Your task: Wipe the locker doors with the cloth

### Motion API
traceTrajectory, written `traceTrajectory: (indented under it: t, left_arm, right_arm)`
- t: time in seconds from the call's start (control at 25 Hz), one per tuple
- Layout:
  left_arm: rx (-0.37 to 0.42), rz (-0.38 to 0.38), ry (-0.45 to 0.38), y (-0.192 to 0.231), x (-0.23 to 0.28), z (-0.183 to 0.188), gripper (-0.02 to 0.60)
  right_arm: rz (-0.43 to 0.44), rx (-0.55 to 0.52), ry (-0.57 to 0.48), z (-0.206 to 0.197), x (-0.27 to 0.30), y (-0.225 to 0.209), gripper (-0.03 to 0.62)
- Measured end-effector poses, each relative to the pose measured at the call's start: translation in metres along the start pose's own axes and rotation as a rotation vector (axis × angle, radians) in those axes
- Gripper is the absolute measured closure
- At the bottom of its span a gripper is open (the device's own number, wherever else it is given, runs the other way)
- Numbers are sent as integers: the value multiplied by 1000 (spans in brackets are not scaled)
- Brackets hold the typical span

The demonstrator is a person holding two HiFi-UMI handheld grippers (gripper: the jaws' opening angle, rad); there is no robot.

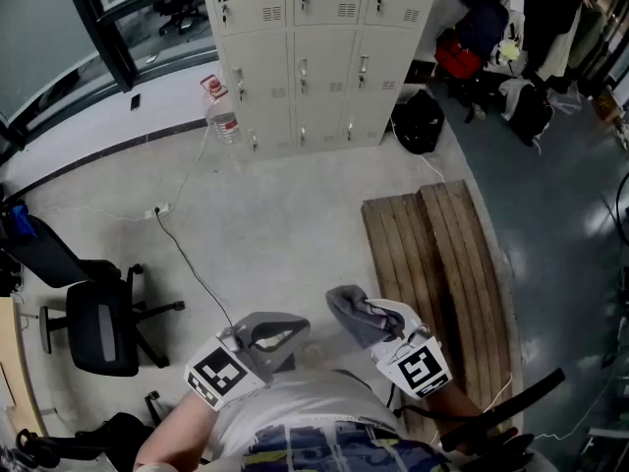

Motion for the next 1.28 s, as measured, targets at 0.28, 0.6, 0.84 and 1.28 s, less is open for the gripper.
traceTrajectory:
  t: [0.28, 0.6, 0.84, 1.28]
  left_arm:
    - [36, -4, -14, -5, 17, 22, 577]
    - [-4, 21, -62, 68, 17, 20, 578]
    - [-57, 13, -102, 178, 15, 34, 578]
    - [32, 38, -82, 384, 12, 96, 577]
  right_arm:
    - [-18, 5, 0, -14, -9, -15, 507]
    - [23, -26, 22, 19, 54, -49, 505]
    - [32, -75, 61, 73, 140, -102, 505]
    - [-85, -376, 196, 199, 320, -257, 504]
Point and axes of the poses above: the fingertips, and each gripper's own axes: x forward along the fingers, y to its left, z out of its top, the point moved 10 cm from there along -x, backward along the fingers, and after that the axes turned 11 degrees about y, right-handed, at the moved point
